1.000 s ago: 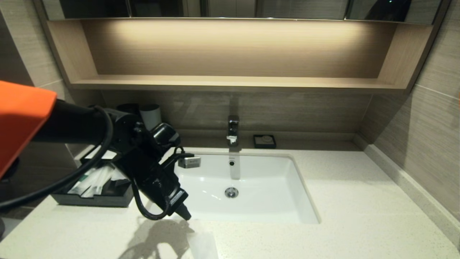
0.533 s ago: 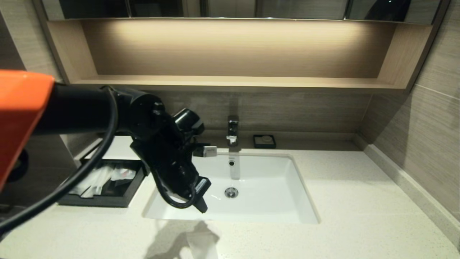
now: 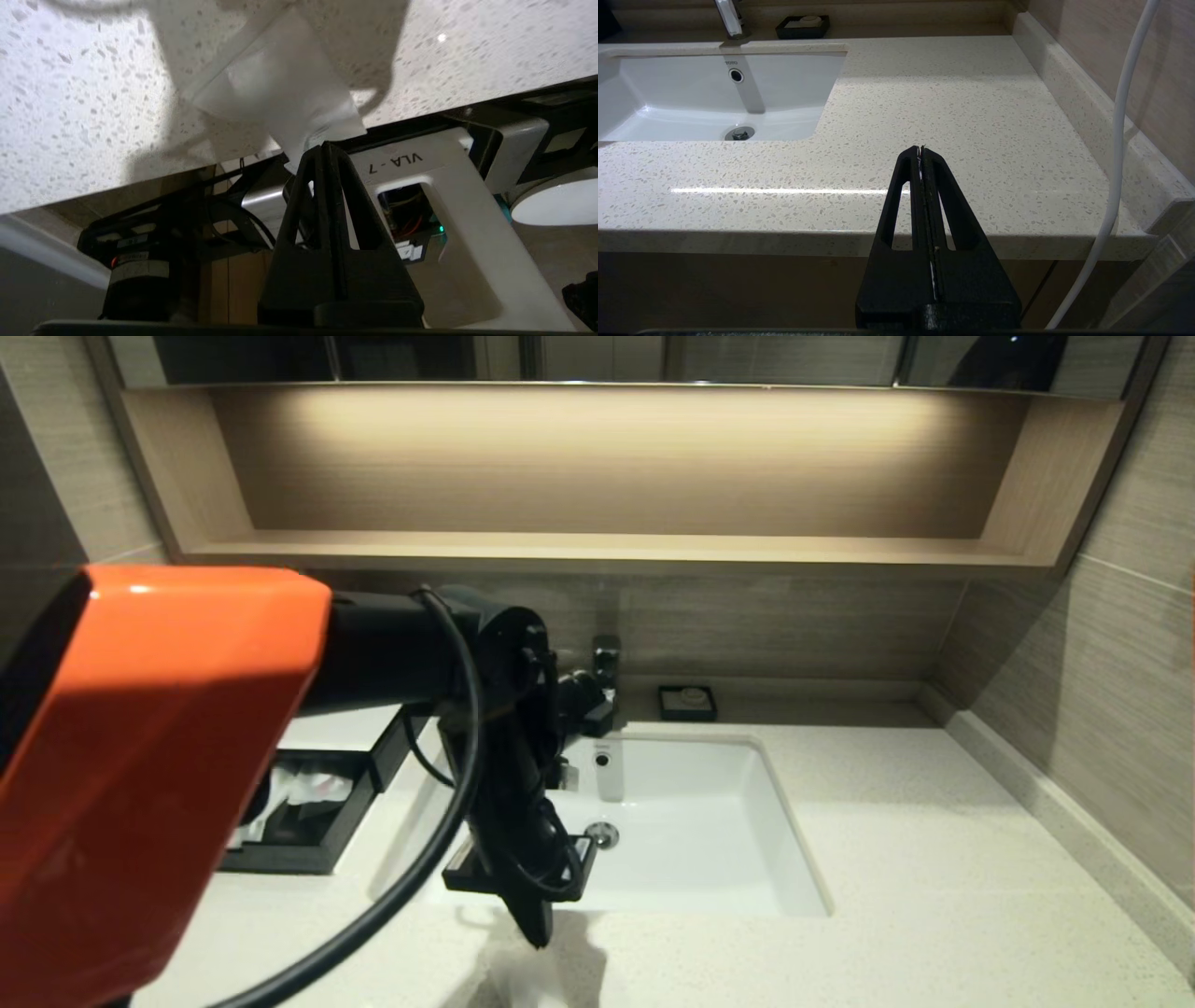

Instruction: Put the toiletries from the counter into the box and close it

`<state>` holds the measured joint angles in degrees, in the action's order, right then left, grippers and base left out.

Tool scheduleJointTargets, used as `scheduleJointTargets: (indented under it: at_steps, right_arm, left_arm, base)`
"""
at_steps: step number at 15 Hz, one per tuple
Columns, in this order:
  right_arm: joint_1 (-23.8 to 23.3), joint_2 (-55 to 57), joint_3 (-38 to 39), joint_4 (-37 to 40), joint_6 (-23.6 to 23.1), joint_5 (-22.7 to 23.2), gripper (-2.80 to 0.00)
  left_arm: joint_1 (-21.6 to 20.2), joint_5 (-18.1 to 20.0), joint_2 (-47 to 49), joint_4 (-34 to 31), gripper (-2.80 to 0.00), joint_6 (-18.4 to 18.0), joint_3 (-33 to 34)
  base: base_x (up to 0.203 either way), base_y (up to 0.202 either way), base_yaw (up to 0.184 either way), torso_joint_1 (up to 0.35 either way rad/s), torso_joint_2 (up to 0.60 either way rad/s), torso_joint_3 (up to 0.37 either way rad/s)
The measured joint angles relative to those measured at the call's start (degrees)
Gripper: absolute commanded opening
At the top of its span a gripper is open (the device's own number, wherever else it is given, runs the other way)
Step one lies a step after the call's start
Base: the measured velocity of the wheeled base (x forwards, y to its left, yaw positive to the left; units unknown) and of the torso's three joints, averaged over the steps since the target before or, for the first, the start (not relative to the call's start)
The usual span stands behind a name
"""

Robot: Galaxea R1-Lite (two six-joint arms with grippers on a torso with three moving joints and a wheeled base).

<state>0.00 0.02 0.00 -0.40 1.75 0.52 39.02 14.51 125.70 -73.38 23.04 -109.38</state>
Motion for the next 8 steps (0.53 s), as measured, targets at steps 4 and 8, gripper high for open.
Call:
scheduleJointTargets:
  at_steps: [4,8]
  right_arm:
    - [0.00,0.00,0.00,0.01,0.00,-0.01,-2.80]
    - [0.00,0.00,0.00,0.00,0.00,-0.01,-2.80]
  left_arm:
    - [0.04,-0.16,3.60,-5.64,-2.80,-2.05,-1.95]
    - [0.02,-0.19,6.06,-8.37,0.00,-4.25,-2.06]
  base:
    - [0.000,0.000,0.000,0.000,0.00,0.000]
    - [0.000,0.000,0.000,0.000,0.00,0.000]
